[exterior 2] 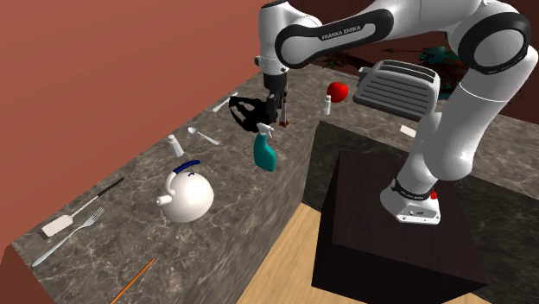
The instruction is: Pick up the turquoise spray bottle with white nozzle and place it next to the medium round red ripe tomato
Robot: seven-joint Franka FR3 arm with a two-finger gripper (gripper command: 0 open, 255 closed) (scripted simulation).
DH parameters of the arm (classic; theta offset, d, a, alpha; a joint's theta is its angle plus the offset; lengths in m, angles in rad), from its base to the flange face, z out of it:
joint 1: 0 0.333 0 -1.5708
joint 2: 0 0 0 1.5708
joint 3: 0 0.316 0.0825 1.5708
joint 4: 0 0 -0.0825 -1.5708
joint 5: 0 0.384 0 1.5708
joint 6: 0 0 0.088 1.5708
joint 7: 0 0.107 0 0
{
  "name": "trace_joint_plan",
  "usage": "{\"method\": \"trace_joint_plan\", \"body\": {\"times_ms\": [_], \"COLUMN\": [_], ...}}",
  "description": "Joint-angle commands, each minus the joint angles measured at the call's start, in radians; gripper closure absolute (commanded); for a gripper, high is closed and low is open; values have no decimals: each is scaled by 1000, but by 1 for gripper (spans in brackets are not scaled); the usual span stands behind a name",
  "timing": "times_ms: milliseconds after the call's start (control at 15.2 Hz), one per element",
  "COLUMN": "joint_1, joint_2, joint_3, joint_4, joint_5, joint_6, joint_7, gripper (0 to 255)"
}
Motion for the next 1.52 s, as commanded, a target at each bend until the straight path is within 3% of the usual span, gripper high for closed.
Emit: {"method": "trace_joint_plan", "body": {"times_ms": [0,330,792,1320,1386,1452], "joint_1": [3,0,4,4,4,4], "joint_2": [86,264,278,278,278,278], "joint_3": [2,6,9,9,9,9], "joint_4": [69,255,171,171,171,171], "joint_5": [16,47,51,51,51,51], "joint_6": [10,-9,88,88,88,88], "joint_7": [3,4,1,1,1,1], "gripper": [0,0,0,0,255,255]}}
